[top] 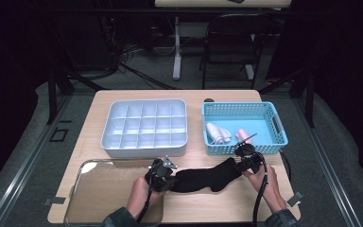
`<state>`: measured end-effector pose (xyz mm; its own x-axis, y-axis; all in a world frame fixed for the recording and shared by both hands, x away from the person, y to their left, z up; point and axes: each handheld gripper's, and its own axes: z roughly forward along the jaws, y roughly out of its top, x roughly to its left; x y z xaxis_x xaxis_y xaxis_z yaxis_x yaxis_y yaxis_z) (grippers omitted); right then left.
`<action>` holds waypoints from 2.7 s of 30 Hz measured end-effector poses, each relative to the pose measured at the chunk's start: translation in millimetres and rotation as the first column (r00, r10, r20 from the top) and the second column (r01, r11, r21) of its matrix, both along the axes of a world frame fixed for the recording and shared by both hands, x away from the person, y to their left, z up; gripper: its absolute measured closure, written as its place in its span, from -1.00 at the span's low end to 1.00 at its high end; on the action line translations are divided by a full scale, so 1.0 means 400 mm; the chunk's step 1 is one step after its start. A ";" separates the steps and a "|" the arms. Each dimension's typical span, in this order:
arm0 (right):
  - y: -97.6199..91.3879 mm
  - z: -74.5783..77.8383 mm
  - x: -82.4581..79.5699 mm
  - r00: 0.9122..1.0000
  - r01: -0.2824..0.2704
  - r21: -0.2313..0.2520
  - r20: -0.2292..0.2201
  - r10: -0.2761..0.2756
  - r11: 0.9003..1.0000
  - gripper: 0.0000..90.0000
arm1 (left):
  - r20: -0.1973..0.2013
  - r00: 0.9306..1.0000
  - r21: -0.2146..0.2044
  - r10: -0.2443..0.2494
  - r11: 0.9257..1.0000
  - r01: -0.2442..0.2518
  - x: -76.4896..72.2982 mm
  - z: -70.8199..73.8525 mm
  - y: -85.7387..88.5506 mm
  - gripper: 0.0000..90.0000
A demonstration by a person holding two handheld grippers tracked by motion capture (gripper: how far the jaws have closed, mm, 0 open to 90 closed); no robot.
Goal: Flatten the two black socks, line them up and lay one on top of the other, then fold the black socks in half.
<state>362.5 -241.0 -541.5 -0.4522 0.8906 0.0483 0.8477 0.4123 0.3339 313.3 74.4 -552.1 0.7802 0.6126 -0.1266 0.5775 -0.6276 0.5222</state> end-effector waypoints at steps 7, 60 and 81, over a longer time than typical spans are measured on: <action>-0.002 0.004 -0.001 1.000 -0.015 -0.007 -0.011 0.015 1.000 0.53 | -0.002 1.000 0.040 0.007 0.999 -0.007 0.000 -0.004 -0.003 0.72; -0.038 0.061 -0.027 0.998 0.044 0.218 -0.048 -0.035 0.975 0.74 | -0.005 1.000 -0.013 0.005 1.000 -0.005 0.015 -0.020 -0.019 0.77; -0.041 0.114 -0.053 1.000 -0.003 0.366 -0.018 0.011 0.931 0.74 | -0.017 1.000 -0.066 -0.007 0.998 0.005 0.022 -0.028 -0.050 0.77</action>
